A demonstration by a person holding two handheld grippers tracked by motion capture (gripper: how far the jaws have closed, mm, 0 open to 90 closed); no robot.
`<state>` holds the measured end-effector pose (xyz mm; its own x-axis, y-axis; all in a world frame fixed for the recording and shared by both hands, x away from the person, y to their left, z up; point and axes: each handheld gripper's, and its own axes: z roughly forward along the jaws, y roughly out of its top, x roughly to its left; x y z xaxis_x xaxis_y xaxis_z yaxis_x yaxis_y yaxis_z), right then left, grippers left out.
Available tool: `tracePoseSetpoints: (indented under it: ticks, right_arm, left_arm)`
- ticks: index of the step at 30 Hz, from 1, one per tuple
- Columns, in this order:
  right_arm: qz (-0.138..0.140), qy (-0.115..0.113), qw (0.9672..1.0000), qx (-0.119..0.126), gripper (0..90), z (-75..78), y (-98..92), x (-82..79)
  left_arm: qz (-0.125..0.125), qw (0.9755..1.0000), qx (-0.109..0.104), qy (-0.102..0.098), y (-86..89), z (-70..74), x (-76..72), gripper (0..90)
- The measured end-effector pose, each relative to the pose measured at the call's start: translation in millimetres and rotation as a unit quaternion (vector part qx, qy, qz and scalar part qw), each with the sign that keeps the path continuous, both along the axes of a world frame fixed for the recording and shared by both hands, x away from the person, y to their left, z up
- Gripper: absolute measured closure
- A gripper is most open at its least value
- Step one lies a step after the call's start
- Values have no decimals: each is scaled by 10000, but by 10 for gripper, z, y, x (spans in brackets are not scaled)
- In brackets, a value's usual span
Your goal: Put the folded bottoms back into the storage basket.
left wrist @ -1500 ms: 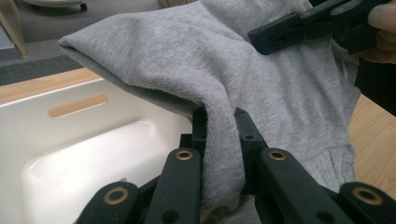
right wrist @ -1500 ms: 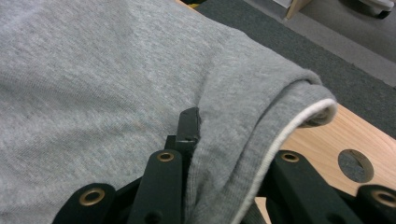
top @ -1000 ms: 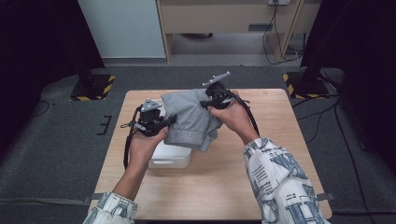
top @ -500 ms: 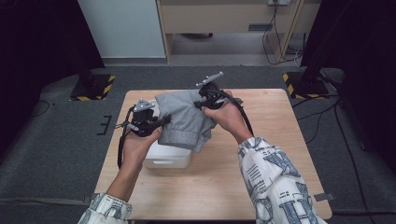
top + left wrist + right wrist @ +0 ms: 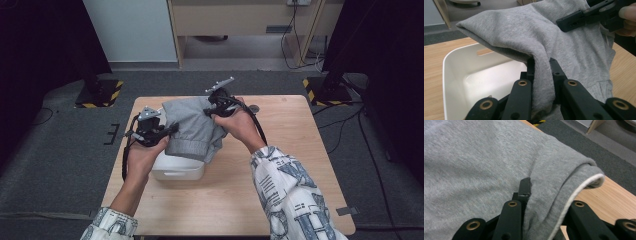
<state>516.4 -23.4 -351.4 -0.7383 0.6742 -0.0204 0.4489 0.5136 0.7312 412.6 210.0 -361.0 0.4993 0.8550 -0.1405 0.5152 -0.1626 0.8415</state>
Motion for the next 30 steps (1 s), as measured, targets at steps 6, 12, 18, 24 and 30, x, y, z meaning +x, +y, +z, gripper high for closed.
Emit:
tracePoseSetpoints:
  ticks: [6, 12, 18, 24, 30]
  right_arm:
    - [31, 2, 10000, -28, 730, 3, 24, 17]
    - [48, -19, 10000, -8, 730, 8, 95, 16]
    - [97, 0, 10000, -5, 729, -16, 170, 34]
    - [115, 29, 9999, 19, 730, -52, 269, 56]
    - [151, 26, 9999, 2, 729, -82, 337, 56]
  left_arm:
    - [14, 10000, -27, 8, 26, -11, 0, 823]
    - [67, 10000, -28, -13, 92, -3, -8, 822]
    - [122, 9999, -49, 10, 167, -34, -9, 822]
    - [179, 9998, -43, 33, 247, -53, -7, 823]
    - [218, 9997, -47, 51, 311, -74, -7, 823]
